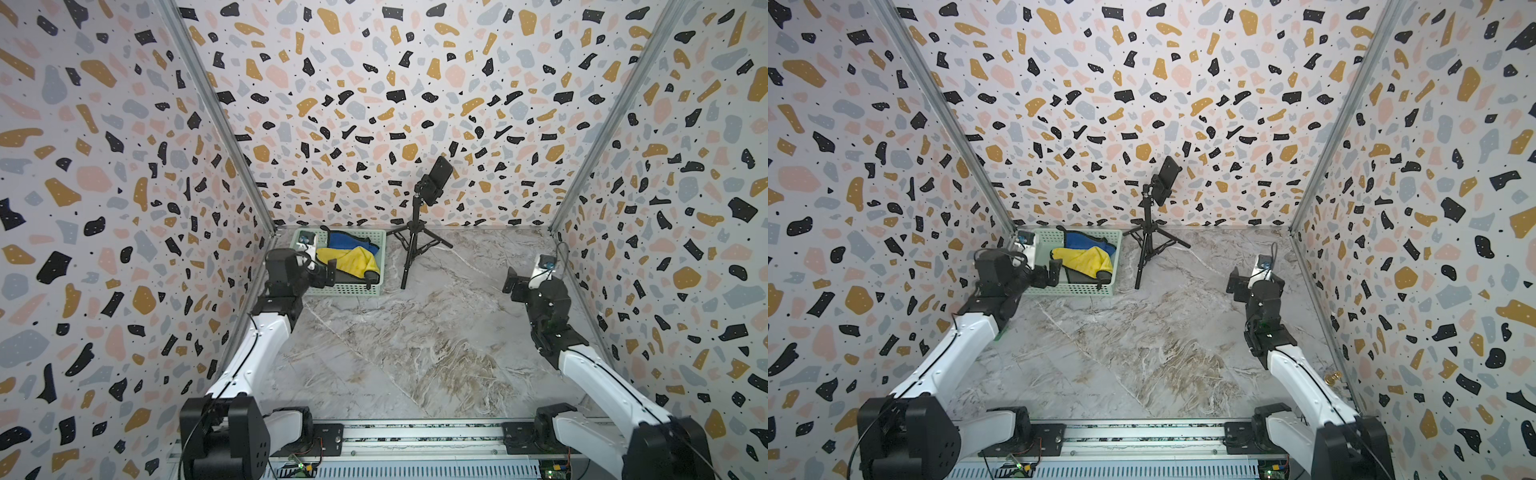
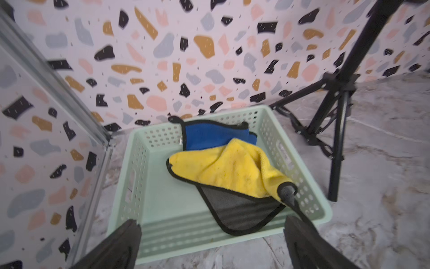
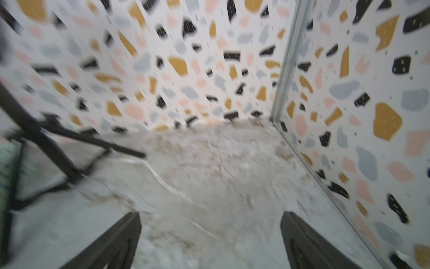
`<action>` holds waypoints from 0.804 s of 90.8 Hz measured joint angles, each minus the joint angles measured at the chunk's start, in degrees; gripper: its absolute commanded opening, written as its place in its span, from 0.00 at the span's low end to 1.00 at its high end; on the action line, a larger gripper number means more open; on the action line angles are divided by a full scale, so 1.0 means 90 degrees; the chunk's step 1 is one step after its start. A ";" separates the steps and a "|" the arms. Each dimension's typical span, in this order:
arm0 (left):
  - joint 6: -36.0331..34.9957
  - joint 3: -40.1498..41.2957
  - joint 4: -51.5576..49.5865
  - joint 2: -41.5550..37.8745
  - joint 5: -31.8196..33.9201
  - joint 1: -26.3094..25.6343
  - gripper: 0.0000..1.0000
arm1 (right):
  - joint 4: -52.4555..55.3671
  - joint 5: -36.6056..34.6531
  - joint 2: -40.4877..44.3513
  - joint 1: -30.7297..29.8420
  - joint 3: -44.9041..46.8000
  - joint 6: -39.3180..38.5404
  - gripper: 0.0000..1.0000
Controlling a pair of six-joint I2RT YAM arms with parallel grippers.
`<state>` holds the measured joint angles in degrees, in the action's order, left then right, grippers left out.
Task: Fold the square dishcloth
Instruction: Pick up the cleaning item from the bin.
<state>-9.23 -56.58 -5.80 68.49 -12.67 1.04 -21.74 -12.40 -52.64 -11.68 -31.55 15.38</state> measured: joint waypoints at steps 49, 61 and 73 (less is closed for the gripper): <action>-0.0709 -0.2324 -0.3351 0.2839 -0.0073 -0.1144 0.80 | 0.2926 -0.0308 -0.0884 -0.2157 -0.0493 0.1513 1.00; -0.0712 -0.3203 -0.3529 0.3781 0.0274 -0.1399 0.72 | 0.3070 -0.0799 -0.1554 -0.2815 -0.0585 0.1540 1.00; -0.0685 -0.4116 -0.3745 0.4648 0.0413 -0.1481 0.69 | 0.2829 -0.1086 -0.1877 -0.3405 -0.0585 0.1581 0.98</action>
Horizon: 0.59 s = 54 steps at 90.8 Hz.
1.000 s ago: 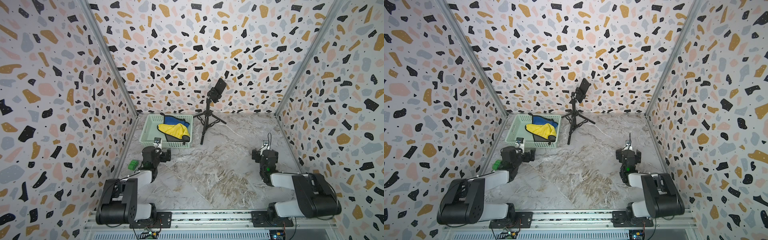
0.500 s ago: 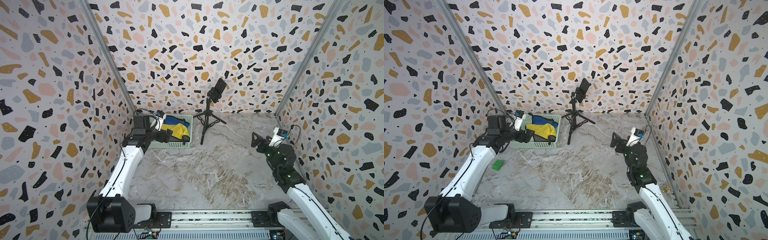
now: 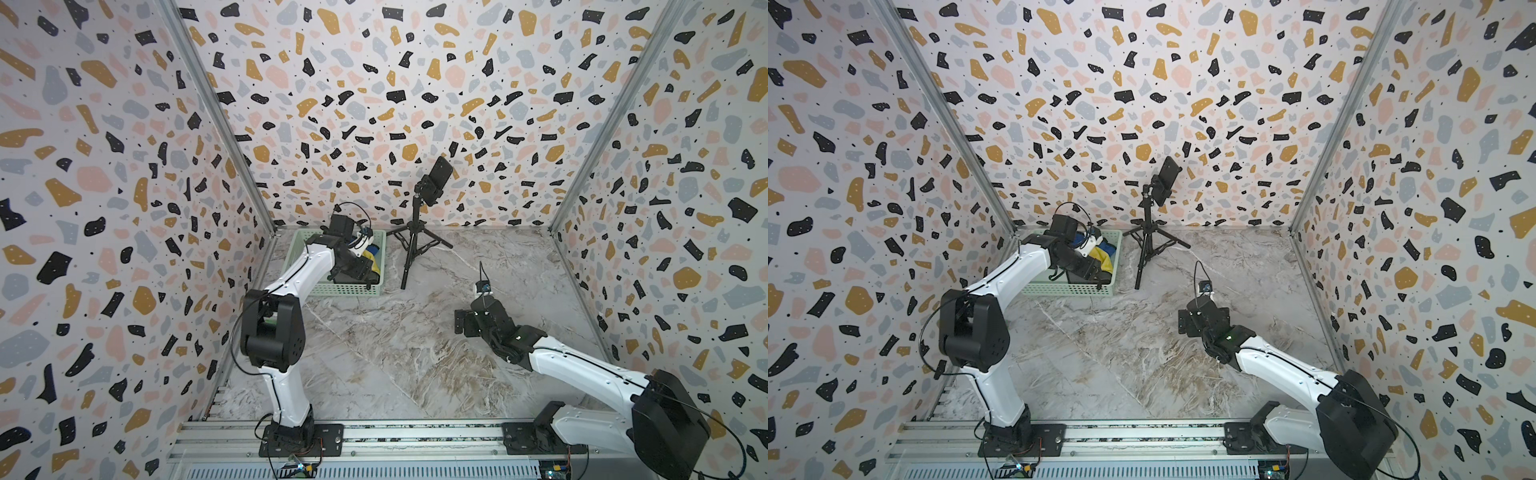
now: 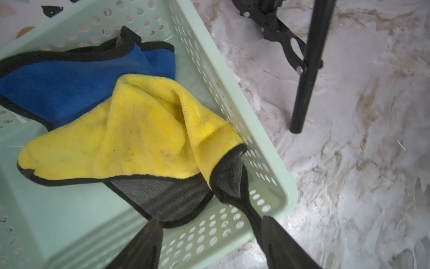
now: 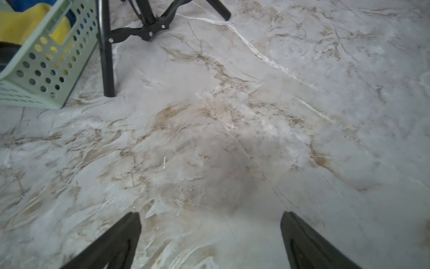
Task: Fold the square dishcloth
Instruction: Pick up the cleaning item from the bin.
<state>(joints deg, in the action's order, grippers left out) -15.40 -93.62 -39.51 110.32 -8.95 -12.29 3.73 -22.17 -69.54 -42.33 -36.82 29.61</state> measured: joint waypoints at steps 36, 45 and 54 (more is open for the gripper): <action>0.0066 -0.0979 -0.0546 0.1370 0.0342 -0.0233 0.64 | -0.0670 -0.0355 -0.0809 -0.1035 -0.0015 -0.0066 0.97; 0.0058 -0.1209 -0.0622 0.1715 0.0534 -0.0323 0.47 | -0.0767 -0.0391 -0.0787 -0.1042 -0.0015 -0.0100 0.95; -0.0002 -0.1280 -0.0665 0.1885 0.0741 -0.0357 0.16 | -0.0872 -0.0449 -0.0714 -0.1052 -0.0012 -0.0151 0.93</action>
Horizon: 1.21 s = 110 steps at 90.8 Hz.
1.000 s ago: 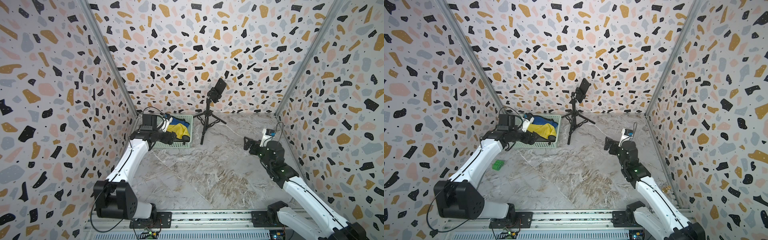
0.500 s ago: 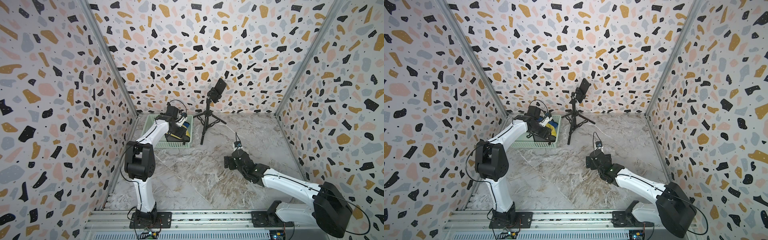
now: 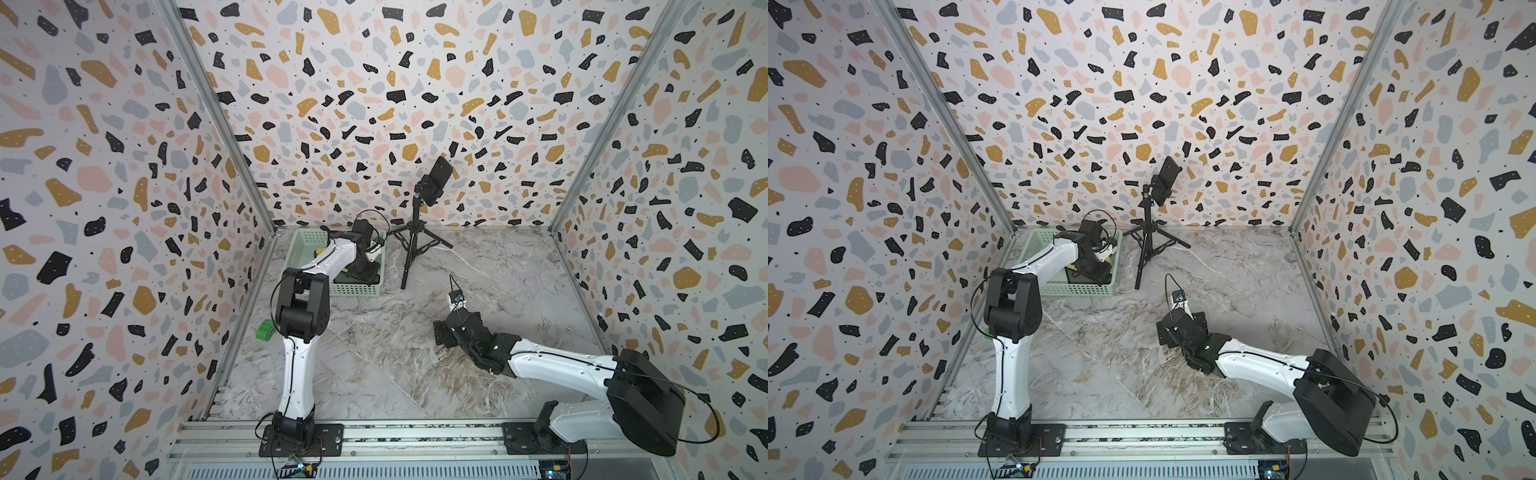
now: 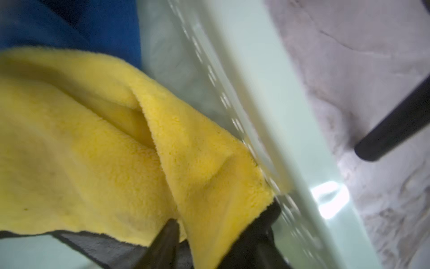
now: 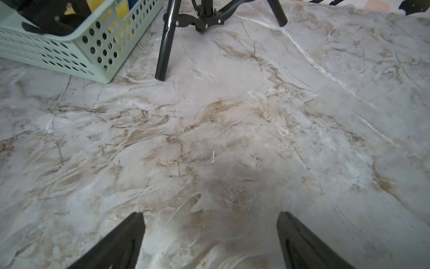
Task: Fold the square dishcloth
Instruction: Pick up the cleaning item from the bin.
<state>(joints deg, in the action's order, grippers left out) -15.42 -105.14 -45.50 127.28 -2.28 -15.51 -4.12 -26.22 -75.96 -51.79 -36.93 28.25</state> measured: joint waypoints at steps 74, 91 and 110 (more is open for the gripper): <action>-0.0634 0.1175 0.0257 -0.3133 0.0852 0.0007 0.00 | -0.0690 -0.0007 0.0464 -0.0175 0.0335 -0.0333 0.90; -0.0891 0.1610 0.0104 -0.4311 0.0760 -0.0104 0.00 | -0.1188 0.0124 0.0641 -0.0401 0.0571 -0.0665 0.97; -0.1105 0.1851 -0.0185 -0.5668 0.0631 -0.0459 0.00 | -0.1904 -0.0041 0.0663 -0.1200 0.0741 -0.1365 1.00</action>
<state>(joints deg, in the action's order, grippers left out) -25.36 -88.49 -47.16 76.27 3.40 -19.64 -21.26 -26.59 -70.00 -62.59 -30.26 15.97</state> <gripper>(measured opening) 0.052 0.996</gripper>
